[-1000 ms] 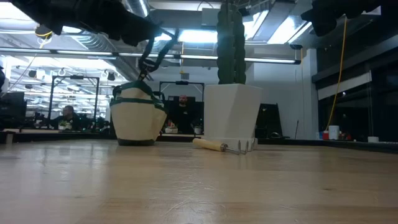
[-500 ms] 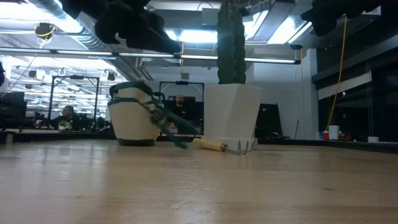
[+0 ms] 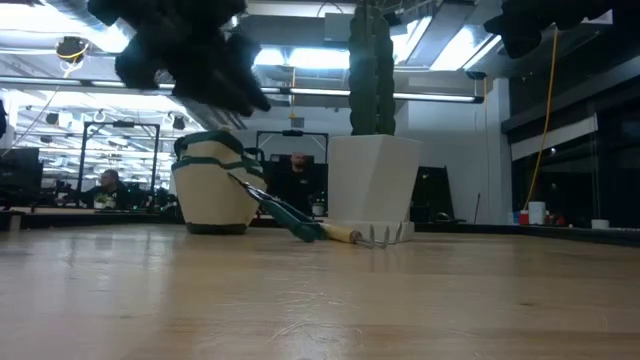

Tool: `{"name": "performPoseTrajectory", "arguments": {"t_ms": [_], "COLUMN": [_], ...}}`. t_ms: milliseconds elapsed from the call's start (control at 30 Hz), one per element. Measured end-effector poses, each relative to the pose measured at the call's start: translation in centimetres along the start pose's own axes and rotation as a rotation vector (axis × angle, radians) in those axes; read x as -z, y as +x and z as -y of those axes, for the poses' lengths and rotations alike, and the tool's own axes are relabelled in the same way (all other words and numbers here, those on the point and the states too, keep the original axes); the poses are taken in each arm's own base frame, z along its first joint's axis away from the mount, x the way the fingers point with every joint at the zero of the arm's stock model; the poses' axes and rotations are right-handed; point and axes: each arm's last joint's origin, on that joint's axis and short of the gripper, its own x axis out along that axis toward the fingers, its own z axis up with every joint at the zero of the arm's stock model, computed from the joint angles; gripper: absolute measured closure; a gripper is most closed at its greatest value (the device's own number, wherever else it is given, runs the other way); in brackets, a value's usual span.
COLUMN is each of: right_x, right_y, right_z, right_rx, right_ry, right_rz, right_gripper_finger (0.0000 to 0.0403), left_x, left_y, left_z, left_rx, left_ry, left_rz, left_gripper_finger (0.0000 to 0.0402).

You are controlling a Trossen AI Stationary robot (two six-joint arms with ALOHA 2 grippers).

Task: Pick & Place Garden tools in Gardening bag
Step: Put the green shear scissors into the brown gardening bag

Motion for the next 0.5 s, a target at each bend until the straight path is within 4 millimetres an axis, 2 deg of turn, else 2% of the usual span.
{"name": "performPoseTrajectory", "arguments": {"t_ms": [133, 233, 367, 500], "right_x": [0.0, 0.0, 0.0, 0.0], "right_y": [0.0, 0.0, 0.0, 0.0], "right_z": [0.0, 0.0, 0.0, 0.0], "right_rx": [0.000, 0.000, 0.000, 0.000], "right_ry": [0.000, 0.000, 0.000, 0.000], "right_rz": [0.000, 0.000, 0.000, 0.000], "right_gripper_finger": [0.0231, 0.0231, 0.0231, 0.0231], "left_x": [0.8, 1.5, 2.4, 2.7], "left_y": [1.4, 3.2, 5.7, 7.4], "left_z": [0.5, 1.0, 1.5, 1.7], "left_rx": [0.027, 0.019, -0.060, -0.103], "left_ry": [0.070, 0.149, 0.224, 0.266], "left_rz": [-0.082, -0.162, -0.256, -0.310], "left_gripper_finger": [0.0201, 0.0201, 0.0201, 0.0201]}}
